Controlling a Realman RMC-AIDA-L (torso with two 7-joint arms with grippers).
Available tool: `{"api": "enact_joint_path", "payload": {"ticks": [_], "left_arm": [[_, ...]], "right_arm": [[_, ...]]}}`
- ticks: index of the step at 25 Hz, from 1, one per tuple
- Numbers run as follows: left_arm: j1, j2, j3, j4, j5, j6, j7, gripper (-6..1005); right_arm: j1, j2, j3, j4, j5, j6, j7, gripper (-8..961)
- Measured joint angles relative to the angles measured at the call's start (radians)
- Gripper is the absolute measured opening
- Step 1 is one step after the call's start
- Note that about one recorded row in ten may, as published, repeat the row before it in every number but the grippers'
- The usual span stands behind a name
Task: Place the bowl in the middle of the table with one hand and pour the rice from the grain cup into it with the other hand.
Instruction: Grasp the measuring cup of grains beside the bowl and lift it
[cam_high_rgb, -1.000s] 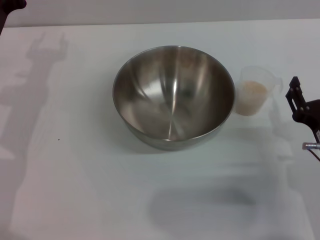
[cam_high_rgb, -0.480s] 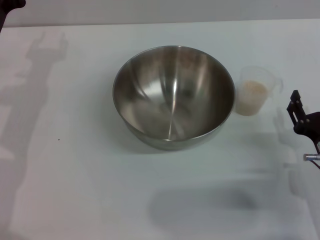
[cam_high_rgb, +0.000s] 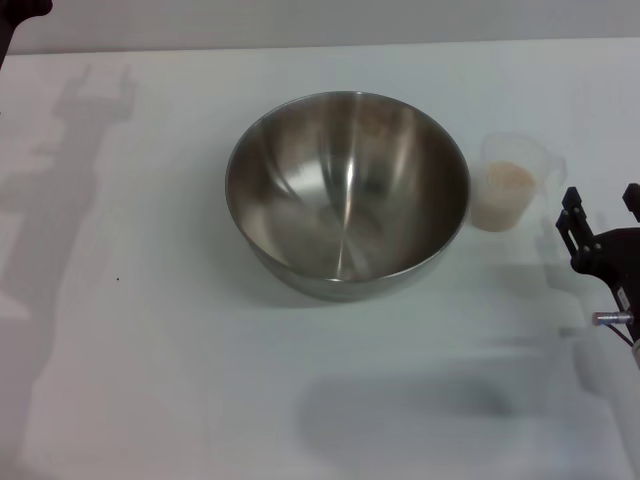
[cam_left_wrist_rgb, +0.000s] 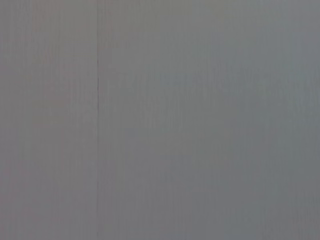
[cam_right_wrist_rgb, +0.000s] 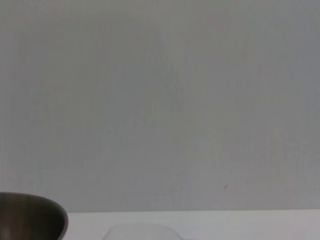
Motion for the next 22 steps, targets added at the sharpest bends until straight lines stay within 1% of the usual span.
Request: {"api": "enact_joint_path", "payload": {"ticks": [12,22], "left_arm": [[0.004,-0.002,0.000,-0.003,0.000,0.001,0.000,524],[0.005,-0.005,0.000,-0.005,0.000,0.002,0.000,525]], "right_arm": [[0.053,0.004,-0.002,-0.072,0.026,-0.002,0.002,674],[0.066,0.005,-0.004,-0.082,0.026,0.000,0.002,673]]}}
